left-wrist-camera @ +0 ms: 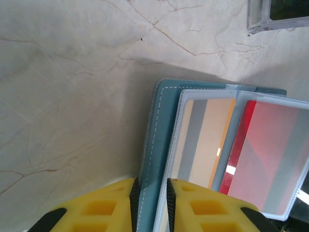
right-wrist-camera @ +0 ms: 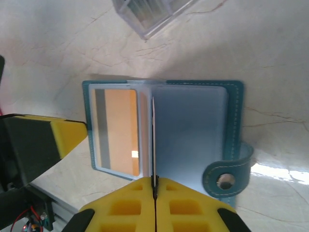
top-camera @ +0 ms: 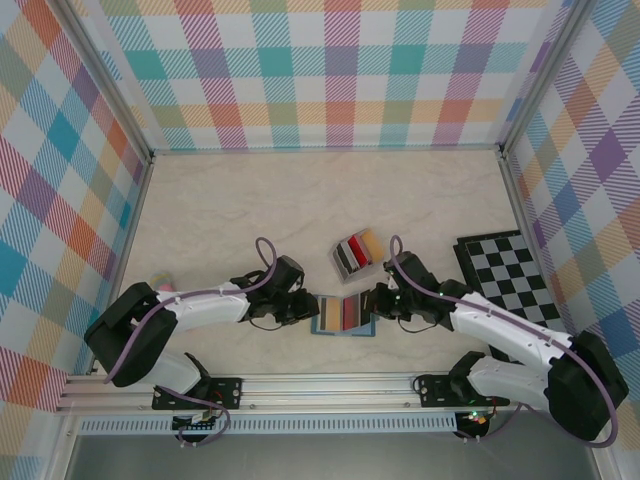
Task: Put the credit cards into the card holder
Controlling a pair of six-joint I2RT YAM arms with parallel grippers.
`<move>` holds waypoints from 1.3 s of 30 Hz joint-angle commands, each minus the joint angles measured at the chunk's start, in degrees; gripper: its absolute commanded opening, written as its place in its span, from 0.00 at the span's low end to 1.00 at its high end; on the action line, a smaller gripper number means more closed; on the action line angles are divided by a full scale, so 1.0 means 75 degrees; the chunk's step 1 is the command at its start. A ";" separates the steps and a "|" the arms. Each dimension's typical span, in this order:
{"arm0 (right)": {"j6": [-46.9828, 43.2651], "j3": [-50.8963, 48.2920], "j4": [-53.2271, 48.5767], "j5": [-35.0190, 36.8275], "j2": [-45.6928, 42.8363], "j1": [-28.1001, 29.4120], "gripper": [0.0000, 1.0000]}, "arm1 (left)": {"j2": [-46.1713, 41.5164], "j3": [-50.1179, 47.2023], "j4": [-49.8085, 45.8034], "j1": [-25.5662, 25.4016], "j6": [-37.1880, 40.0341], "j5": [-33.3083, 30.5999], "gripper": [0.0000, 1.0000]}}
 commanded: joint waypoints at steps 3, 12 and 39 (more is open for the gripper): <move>-0.0243 0.0388 0.0576 -0.0646 0.0205 -0.0016 0.07 | -0.0021 -0.0149 0.0177 -0.0148 -0.0130 -0.0169 0.24; -0.0372 0.0546 0.0538 -0.0619 0.0602 -0.0004 0.07 | -0.0116 -0.0149 0.0135 -0.0172 -0.0152 -0.0269 0.24; -0.0492 0.0833 -0.1513 0.1518 -0.0707 0.0007 0.07 | -0.0121 -0.0255 0.0043 -0.0192 -0.0176 -0.0486 0.21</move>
